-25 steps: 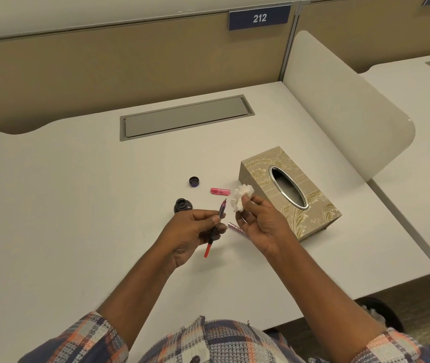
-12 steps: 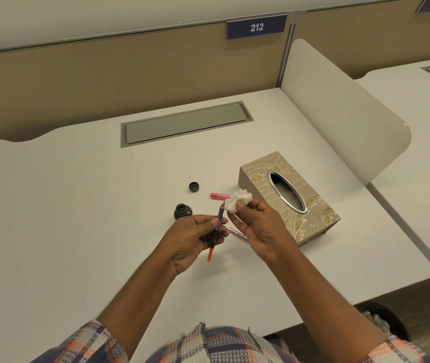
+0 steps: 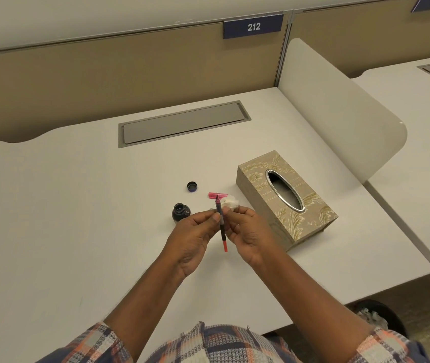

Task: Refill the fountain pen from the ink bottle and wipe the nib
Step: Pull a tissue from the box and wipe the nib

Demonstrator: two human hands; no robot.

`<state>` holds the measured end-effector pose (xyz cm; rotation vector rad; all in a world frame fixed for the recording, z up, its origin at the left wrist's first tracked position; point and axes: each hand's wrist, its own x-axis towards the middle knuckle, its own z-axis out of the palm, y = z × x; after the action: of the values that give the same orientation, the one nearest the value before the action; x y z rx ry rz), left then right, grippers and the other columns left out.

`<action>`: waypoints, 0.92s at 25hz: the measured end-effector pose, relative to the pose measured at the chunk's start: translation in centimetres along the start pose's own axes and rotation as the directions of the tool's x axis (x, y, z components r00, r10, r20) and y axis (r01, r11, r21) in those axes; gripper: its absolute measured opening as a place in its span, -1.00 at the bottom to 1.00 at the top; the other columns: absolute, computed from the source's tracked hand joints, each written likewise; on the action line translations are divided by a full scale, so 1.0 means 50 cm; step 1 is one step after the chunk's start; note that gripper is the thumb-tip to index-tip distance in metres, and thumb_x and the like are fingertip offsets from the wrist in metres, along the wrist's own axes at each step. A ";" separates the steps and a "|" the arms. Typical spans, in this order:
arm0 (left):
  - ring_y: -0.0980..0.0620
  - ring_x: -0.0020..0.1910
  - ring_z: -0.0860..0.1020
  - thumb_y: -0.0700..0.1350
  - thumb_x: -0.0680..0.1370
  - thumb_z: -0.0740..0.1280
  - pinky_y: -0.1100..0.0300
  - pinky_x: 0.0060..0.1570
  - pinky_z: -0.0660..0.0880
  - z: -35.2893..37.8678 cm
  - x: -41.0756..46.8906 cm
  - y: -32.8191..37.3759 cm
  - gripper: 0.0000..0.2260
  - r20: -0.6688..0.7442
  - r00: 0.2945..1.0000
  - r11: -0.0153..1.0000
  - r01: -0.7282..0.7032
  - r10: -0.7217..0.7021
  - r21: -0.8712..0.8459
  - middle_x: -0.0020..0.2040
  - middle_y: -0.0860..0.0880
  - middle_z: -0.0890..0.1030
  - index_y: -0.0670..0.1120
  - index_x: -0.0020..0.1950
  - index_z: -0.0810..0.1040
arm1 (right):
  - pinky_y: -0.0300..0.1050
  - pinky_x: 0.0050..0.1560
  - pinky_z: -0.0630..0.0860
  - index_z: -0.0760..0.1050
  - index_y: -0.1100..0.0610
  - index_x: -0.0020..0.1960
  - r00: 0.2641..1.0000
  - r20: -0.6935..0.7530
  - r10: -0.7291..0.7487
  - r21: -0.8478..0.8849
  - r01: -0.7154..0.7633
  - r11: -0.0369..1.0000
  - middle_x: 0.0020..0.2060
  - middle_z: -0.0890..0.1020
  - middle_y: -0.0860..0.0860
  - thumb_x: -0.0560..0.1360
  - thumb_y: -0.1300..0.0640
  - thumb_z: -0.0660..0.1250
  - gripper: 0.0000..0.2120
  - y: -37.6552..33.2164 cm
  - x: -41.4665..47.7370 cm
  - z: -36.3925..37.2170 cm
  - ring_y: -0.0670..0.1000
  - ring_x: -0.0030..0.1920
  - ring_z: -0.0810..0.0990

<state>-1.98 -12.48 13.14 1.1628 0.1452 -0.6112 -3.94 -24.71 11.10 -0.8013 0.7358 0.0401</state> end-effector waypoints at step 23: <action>-0.08 0.05 0.59 -0.31 0.55 0.24 0.12 0.12 0.51 -0.019 0.049 0.027 -0.87 -0.227 0.972 0.959 -0.010 -0.057 -0.282 -0.16 -0.06 0.70 -0.26 -0.06 0.58 | -0.04 -0.09 0.45 0.56 0.22 0.00 0.862 0.239 -0.447 -0.967 0.171 -0.188 -0.03 0.55 0.13 0.50 0.21 0.32 -0.88 0.077 0.066 -0.145 0.15 -0.01 0.55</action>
<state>0.95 -12.24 12.83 0.9531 0.4343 -0.4557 -6.87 -27.59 3.25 -2.6188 0.5329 0.0605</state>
